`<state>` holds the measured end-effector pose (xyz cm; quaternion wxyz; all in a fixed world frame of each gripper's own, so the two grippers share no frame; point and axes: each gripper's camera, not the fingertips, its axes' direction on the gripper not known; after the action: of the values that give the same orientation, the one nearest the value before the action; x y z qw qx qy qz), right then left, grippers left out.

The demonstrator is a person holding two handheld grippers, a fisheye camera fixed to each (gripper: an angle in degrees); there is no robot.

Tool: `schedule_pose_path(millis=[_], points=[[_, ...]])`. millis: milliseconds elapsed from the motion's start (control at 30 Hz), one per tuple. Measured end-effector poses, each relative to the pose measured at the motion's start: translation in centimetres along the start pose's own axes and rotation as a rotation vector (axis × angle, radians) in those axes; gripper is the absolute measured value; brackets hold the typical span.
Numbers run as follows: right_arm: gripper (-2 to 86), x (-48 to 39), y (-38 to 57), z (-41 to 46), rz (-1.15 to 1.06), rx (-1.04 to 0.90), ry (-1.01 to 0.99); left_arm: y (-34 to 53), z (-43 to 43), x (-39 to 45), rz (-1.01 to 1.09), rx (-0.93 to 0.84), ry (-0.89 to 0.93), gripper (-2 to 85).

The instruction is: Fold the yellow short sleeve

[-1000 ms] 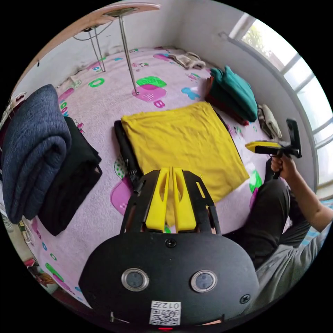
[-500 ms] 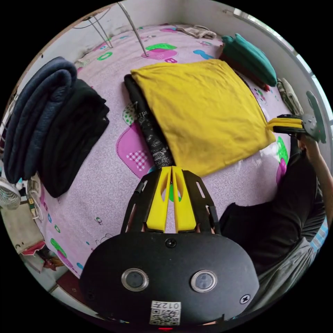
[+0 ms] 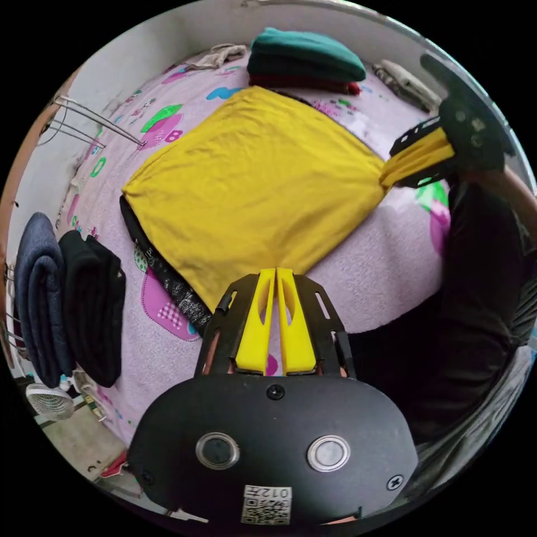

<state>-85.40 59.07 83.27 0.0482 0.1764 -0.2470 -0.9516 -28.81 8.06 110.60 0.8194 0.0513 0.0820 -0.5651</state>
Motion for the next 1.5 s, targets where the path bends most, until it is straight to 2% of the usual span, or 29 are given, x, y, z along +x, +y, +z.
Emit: schedule_pose_path(millis=[233, 300, 367, 467, 533, 667, 900, 1200, 1500], points=[[-0.6, 3.5, 2.5, -1.1, 0.062, 0.044, -0.042, 0.2, -1.1, -2.6, -0.058, 0.05, 0.027, 0.0], [-0.7, 5.6, 3.1, -0.7, 0.132, -0.012, -0.037, 0.6, -1.0, -3.9, -0.098, 0.014, 0.011, 0.1], [-0.3, 9.3, 4.0, 0.2, 0.23, -0.082, -0.197, 1.4, -0.9, -5.5, -0.164, 0.001, 0.046, 0.2], [1.5, 14.2, 6.0, 1.5, 0.374, -0.067, -0.515, 3.5, 0.0, -9.8, -0.392, 0.037, 0.312, 0.9], [1.6, 16.5, 7.2, 2.4, 0.459, -0.063, -0.625, 5.6, 1.3, -13.1, -0.58, 0.115, 0.526, 1.7], [4.0, 19.1, 8.1, 4.6, 0.498, -0.113, -0.784, 6.6, 4.2, -15.8, -0.688, 0.119, 0.7, 2.6], [5.6, 20.9, 7.9, 5.7, 0.477, -0.138, -0.827, 5.9, 7.6, -17.4, -0.72, 0.08, 0.736, 3.4], [0.2, 22.3, 7.4, 6.0, 0.45, -0.137, -0.803, 4.5, 9.3, -18.9, -0.685, 0.048, 0.697, 1.7], [-0.4, 22.4, 5.8, 5.9, 0.444, -0.181, -0.706, 3.5, 8.8, -19.7, -0.61, 0.01, 0.51, 0.0]])
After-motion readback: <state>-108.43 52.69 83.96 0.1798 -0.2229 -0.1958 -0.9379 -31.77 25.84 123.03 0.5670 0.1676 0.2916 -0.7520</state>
